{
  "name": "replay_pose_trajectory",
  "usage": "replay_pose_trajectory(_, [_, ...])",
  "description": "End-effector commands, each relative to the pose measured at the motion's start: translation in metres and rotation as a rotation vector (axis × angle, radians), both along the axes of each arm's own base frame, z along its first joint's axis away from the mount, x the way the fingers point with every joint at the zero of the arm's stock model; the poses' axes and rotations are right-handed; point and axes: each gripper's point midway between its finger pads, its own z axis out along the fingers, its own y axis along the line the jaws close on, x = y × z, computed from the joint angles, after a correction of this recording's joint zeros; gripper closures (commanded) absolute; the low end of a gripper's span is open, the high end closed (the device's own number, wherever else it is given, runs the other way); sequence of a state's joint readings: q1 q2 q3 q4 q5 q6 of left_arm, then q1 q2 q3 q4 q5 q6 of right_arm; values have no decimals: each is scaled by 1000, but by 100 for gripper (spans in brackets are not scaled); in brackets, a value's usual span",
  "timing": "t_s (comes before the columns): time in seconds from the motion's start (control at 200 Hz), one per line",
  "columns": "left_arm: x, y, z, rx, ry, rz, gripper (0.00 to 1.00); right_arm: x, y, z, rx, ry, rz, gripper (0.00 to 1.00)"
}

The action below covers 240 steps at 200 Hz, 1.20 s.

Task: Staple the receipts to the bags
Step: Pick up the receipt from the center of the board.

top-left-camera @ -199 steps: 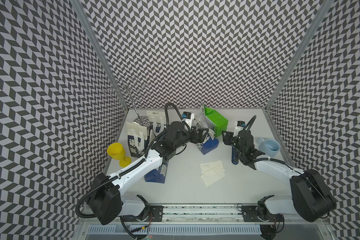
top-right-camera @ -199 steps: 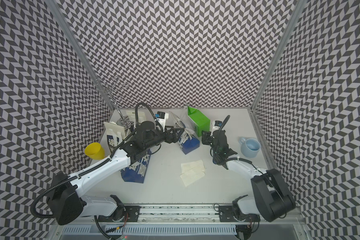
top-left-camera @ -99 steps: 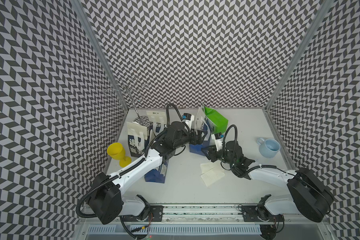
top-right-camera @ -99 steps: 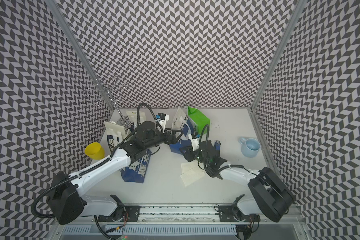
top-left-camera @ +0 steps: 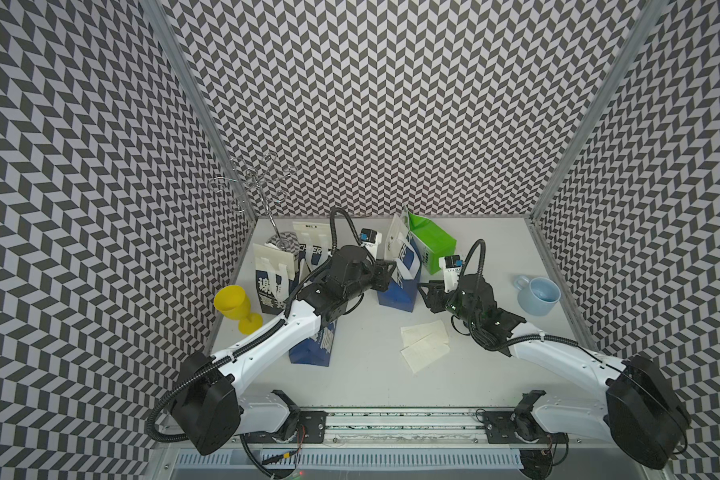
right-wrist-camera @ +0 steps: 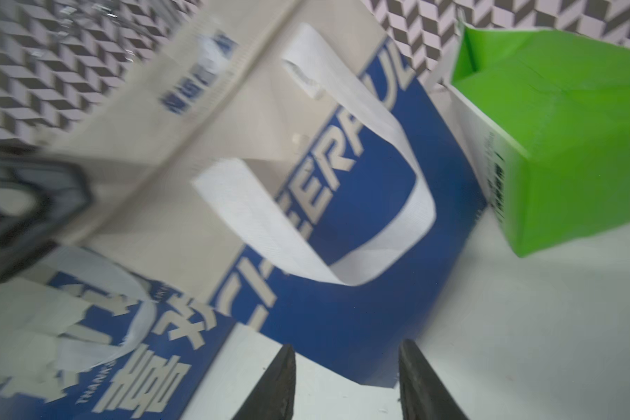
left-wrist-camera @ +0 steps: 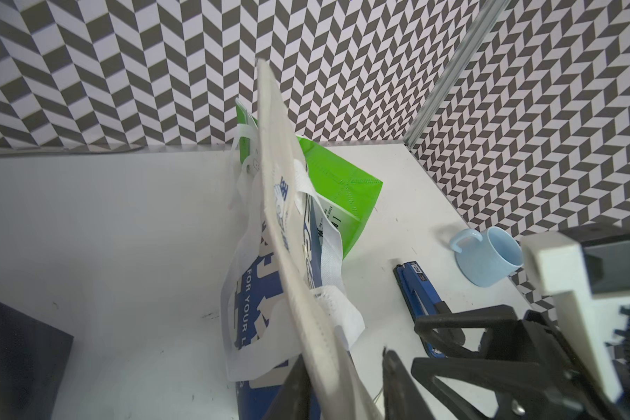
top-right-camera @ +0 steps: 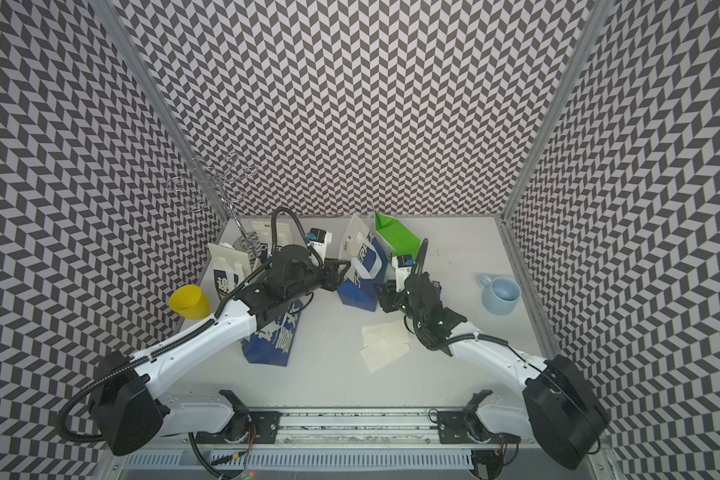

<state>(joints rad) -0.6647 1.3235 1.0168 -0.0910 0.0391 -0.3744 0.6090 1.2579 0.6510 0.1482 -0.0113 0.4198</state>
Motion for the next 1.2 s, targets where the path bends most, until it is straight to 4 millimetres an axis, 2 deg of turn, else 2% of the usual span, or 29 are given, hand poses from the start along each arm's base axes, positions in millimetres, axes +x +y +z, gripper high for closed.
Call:
replay_pose_trajectory(0.0, [9, 0, 3, 37, -54, 8, 91, -13, -27, -60, -86, 208, -74, 55])
replay_pose_trajectory(0.04, [8, -1, 3, 45, -59, -5, 100, -19, -27, -72, -91, 253, -43, 55])
replay_pose_trajectory(0.205, [-5, 0, 12, 72, -97, -57, 100, -54, -13, -95, -133, 361, 150, 53])
replay_pose_trajectory(0.295, [-12, 6, 16, 108, -109, -69, 100, -71, -6, -96, -149, 407, 232, 50])
replay_pose_trajectory(0.506, [-21, 26, 20, 157, -85, -48, 100, -116, 21, -98, -291, 400, 368, 33])
replay_pose_trajectory(0.691, [-28, 30, 17, 123, -65, -55, 100, -122, 19, -115, -463, 388, 278, 23])
replay_pose_trajectory(0.801, [-28, 33, 15, 107, -56, -48, 100, -128, 19, -125, -544, 376, 290, 18])
replay_pose_trajectory(0.946, [-27, 34, 15, 105, -58, -49, 100, -146, 28, -137, -592, 387, 372, 17])
replay_pose_trajectory(1.197, [-24, 35, 15, 100, -65, -47, 100, -154, 24, -157, -662, 444, 384, 18])
